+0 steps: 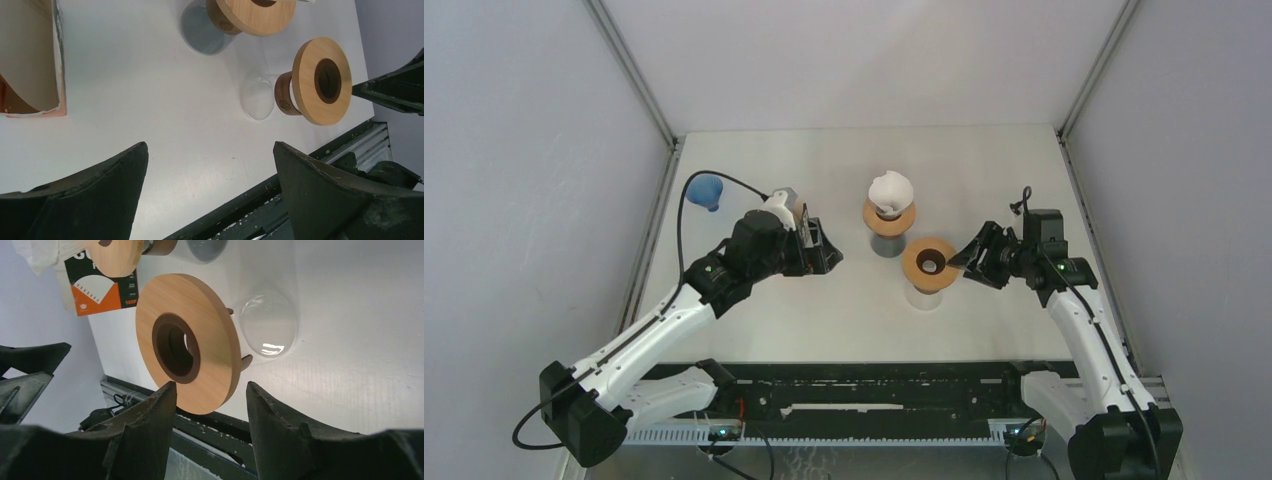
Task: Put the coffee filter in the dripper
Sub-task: Place the connecting ring onto the coffee server, then pick up a coffee dripper from the corner of the board.
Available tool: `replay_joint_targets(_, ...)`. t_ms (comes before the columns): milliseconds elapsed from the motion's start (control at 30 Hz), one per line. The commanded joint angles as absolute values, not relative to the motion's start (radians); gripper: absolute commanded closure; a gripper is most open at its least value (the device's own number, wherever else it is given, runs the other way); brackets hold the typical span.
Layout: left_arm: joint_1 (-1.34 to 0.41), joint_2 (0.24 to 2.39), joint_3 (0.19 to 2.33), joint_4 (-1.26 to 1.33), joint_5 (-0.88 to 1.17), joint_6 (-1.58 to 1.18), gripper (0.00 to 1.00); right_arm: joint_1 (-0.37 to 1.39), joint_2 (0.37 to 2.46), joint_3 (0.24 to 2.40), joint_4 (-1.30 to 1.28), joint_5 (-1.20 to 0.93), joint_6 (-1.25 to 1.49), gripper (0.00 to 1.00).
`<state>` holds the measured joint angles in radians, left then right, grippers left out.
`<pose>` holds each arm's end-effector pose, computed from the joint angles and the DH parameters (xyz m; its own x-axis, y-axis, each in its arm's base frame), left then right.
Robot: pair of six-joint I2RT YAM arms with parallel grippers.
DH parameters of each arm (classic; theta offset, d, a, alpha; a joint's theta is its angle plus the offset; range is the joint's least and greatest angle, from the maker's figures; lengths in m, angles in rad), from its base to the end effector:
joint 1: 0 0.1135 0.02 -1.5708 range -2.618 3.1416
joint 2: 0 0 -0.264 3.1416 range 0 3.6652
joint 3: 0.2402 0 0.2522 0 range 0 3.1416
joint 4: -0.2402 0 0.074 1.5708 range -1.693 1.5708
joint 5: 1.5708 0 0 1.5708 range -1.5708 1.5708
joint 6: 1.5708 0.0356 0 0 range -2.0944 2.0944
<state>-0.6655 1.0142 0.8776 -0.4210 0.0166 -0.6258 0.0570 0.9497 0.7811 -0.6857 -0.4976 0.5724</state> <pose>0.1761 -0.1390 0.3057 -0.7055 -0.1908 -0.6826 0.2656 0.8218 -0.5041 0.1858 0.0276 0.2668 -0.8295 0.4294 -0.3571 0.1026 0.7457 0.6583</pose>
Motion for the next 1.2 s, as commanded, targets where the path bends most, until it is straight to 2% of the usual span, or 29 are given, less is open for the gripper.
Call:
replay_joint_targets(0, -0.67, 1.001, 0.966, -0.428, -0.033, -0.589, 0.0, 0.068, 0.918, 0.829, -0.728, -0.437, 0.516, 0.38)
replay_joint_targets(267, -0.622, 0.955, 0.995, -0.494, -0.108, -0.518, 0.0, 0.059, 0.866, 0.85, -0.764, -0.388, 0.459, 0.3)
replay_joint_targets(600, -0.5, 0.898, 1.002, -0.569, -0.184, -0.496, 0.0, 0.023, 0.68, 0.883, -0.804, -0.356, 0.369, 0.19)
replay_joint_targets(733, -0.45, 0.895, 1.046, -0.63, -0.24, -0.538, 0.0, 0.013, 0.643, 0.898, -0.822, -0.379, 0.343, 0.18)
replay_joint_targets(900, -0.404, 0.892, 1.085, -0.709, -0.325, -0.56, 0.0, 0.08, 0.623, 0.897, -0.831, -0.338, 0.307, 0.16)
replay_joint_targets(1067, -0.245, 0.873, 1.045, -0.719, -0.292, -0.606, 0.0, 0.169, 0.589, 0.893, -0.841, -0.24, 0.282, 0.12)
replay_joint_targets(1167, -0.102, 0.878, 1.017, -0.707, -0.202, -0.628, 0.0, 0.197, 0.59, 0.893, -0.84, -0.251, 0.279, 0.12)
